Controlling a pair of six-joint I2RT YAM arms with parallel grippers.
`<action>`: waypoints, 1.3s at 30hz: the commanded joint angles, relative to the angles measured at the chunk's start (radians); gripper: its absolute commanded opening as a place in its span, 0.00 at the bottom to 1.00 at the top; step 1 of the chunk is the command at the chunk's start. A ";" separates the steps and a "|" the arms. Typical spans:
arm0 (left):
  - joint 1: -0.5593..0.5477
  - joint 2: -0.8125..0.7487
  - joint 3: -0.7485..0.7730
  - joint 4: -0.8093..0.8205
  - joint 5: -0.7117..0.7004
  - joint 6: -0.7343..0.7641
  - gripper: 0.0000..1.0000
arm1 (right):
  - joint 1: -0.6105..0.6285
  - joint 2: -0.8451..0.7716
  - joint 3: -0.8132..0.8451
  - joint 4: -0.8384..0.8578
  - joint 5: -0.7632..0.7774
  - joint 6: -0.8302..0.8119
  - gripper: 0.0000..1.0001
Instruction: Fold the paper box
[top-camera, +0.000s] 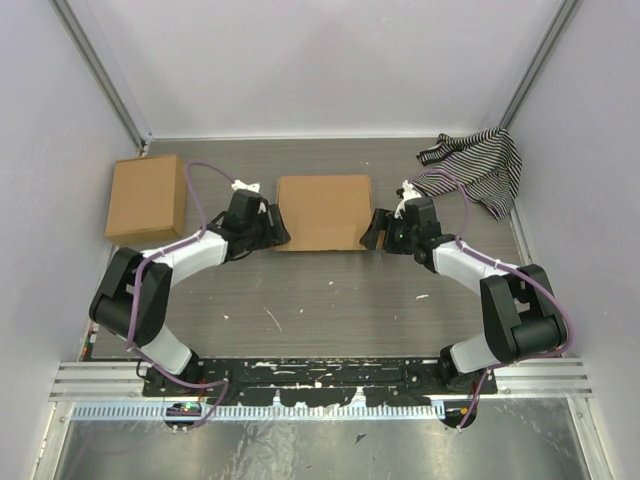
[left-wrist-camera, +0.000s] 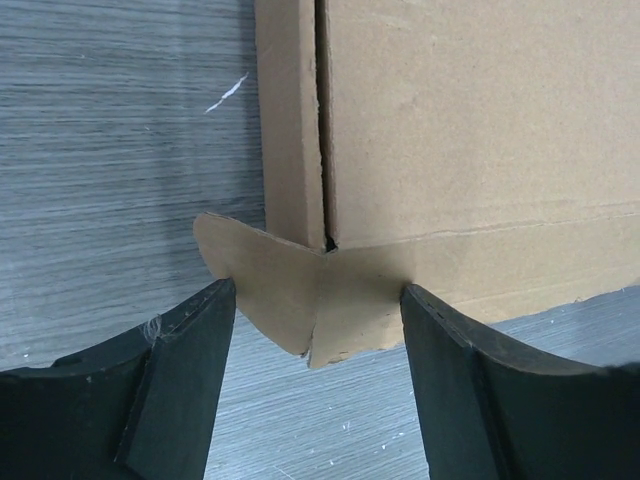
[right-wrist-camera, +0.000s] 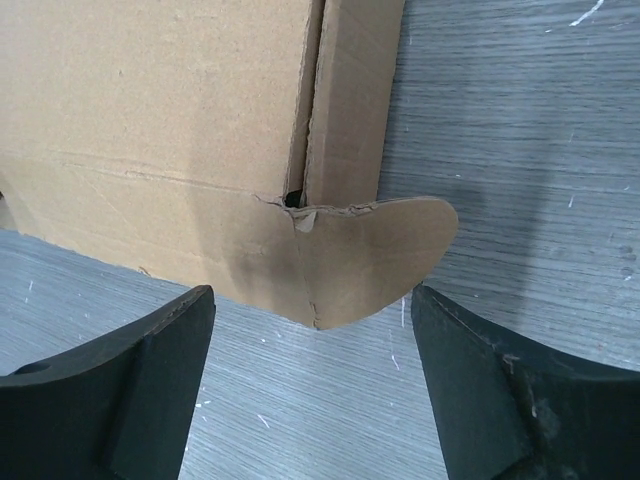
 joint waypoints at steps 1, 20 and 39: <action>-0.011 0.007 -0.014 0.042 0.029 -0.018 0.73 | 0.002 -0.007 0.009 0.050 -0.048 -0.013 0.83; -0.024 -0.059 0.004 -0.051 0.059 -0.024 0.67 | 0.054 -0.072 0.082 -0.169 0.049 -0.071 0.74; -0.025 0.004 0.053 -0.067 0.020 0.014 0.71 | 0.054 0.053 0.218 -0.124 0.227 -0.138 0.87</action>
